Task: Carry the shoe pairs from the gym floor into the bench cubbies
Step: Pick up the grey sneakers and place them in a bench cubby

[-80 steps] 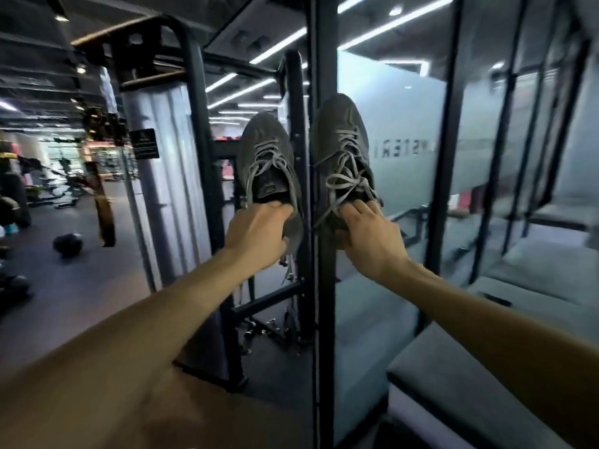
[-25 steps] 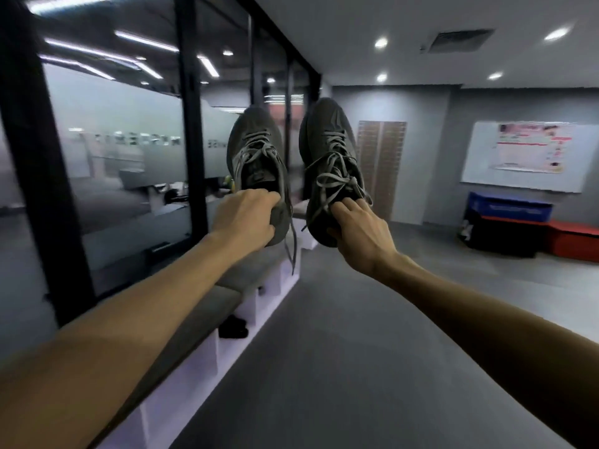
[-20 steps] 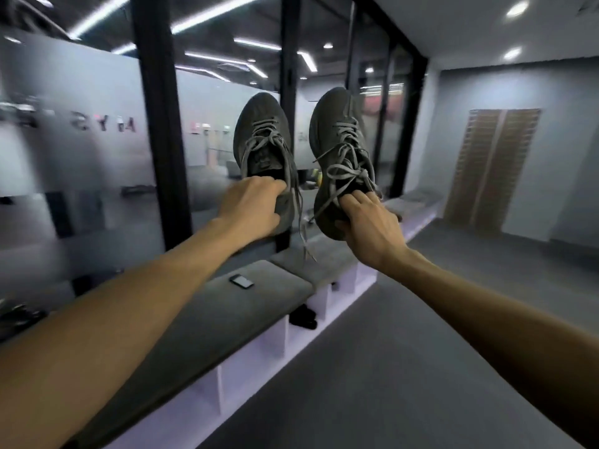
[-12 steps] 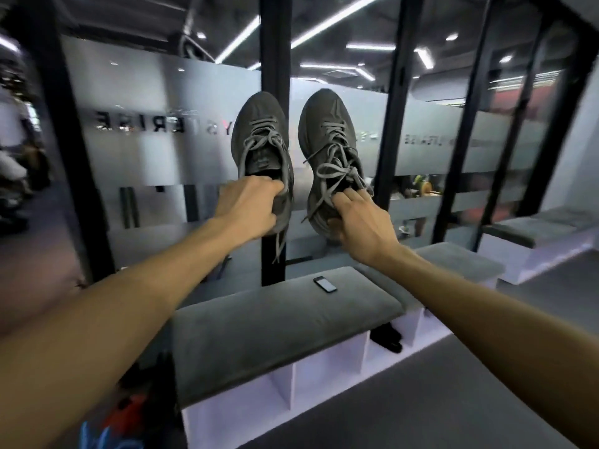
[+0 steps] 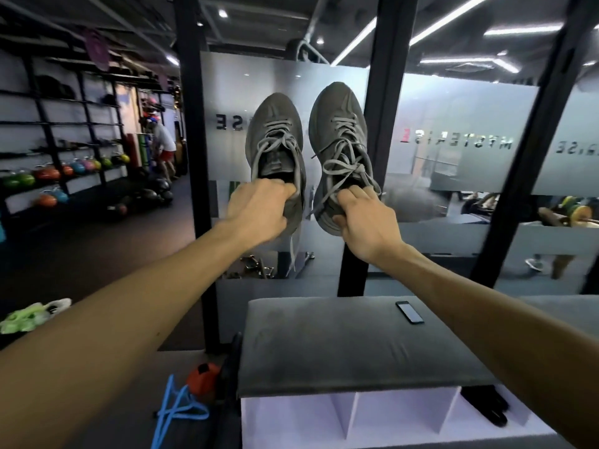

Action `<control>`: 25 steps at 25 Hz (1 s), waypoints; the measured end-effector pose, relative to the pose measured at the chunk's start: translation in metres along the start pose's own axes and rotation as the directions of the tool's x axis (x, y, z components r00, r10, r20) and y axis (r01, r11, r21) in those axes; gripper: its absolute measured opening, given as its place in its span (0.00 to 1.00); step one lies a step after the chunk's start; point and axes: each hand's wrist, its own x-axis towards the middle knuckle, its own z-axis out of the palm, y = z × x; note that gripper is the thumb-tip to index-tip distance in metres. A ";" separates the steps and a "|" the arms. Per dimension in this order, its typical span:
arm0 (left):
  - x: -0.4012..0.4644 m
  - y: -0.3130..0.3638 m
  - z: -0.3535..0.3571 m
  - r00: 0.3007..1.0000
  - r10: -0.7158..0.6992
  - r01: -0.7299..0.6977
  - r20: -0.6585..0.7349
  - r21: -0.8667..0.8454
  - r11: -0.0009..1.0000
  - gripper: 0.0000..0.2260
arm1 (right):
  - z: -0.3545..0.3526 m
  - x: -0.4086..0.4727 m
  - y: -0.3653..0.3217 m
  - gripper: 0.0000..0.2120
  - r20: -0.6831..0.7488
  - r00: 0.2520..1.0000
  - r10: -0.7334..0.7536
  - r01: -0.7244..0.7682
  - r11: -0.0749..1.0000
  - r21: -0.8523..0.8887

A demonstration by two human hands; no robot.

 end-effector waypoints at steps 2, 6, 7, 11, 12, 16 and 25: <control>0.015 0.000 0.015 0.998 -0.053 0.053 0.018 0.031 0.998 0.10 | 0.023 0.019 0.012 0.09 0.006 0.998 -0.055 0.055 0.998 0.025; 0.037 0.007 0.046 0.993 -0.122 0.121 0.005 0.073 0.990 0.10 | 0.065 0.044 0.034 0.10 0.004 0.994 -0.107 0.106 0.990 0.089; 0.039 0.009 0.052 0.991 -0.131 0.130 0.006 0.078 0.989 0.10 | 0.074 0.046 0.037 0.10 0.002 0.994 -0.108 0.107 0.989 0.100; 0.026 0.017 0.100 0.988 -0.156 0.152 0.024 0.111 0.982 0.11 | 0.121 0.022 0.045 0.10 -0.021 0.993 -0.119 0.121 0.985 0.126; 0.016 0.020 0.116 0.986 -0.162 0.158 0.028 0.111 0.981 0.11 | 0.135 0.010 0.045 0.11 -0.025 0.992 -0.122 0.124 0.984 0.127; -0.052 0.037 0.190 0.984 -0.176 0.172 0.035 0.094 0.981 0.10 | 0.202 -0.063 0.042 0.11 -0.043 0.992 -0.117 0.122 0.984 0.131; -0.265 0.076 0.378 0.975 -0.152 0.141 0.160 0.074 0.987 0.10 | 0.384 -0.294 0.013 0.09 0.039 0.996 -0.080 0.071 0.977 0.203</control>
